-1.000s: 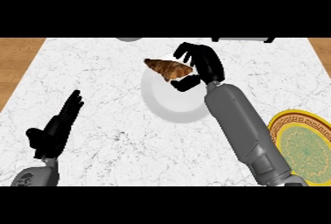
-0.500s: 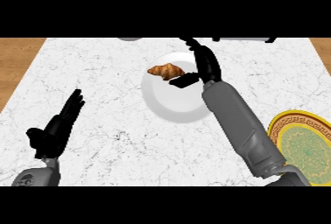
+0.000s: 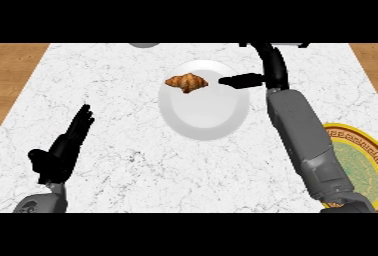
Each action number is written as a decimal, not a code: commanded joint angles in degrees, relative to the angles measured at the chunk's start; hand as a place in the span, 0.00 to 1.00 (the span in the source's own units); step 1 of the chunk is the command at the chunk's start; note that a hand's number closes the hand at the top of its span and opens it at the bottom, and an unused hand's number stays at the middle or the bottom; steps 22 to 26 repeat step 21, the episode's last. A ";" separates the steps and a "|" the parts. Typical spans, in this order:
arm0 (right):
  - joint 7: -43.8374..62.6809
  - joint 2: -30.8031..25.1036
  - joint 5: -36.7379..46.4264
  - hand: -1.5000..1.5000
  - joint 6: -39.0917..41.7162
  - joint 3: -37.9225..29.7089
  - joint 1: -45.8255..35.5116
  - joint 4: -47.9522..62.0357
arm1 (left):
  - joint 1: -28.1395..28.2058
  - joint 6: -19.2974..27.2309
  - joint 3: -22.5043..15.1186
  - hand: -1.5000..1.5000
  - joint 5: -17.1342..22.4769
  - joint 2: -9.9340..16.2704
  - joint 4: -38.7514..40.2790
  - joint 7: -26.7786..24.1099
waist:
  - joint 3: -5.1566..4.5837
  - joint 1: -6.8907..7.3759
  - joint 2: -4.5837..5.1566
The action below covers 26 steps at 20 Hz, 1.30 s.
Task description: Pick the croissant from the plate and place it in the plate
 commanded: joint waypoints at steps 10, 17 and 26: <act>-20.49 -16.89 -2.96 0.00 20.72 -4.49 5.89 12.83 | 0.08 -2.14 0.43 0.50 0.19 1.38 -1.46 0.60 | 0.07 1.04 0.38; -27.28 -21.95 -0.47 0.00 25.10 -3.54 7.41 18.00 | -1.88 1.03 -0.44 0.50 -2.05 -2.07 3.47 -2.89 | 0.11 1.28 0.76; -30.17 -21.91 0.06 0.00 22.07 -3.98 7.88 19.89 | -3.12 0.33 -0.03 0.50 -1.09 -1.34 1.24 0.63 | 0.16 1.59 0.79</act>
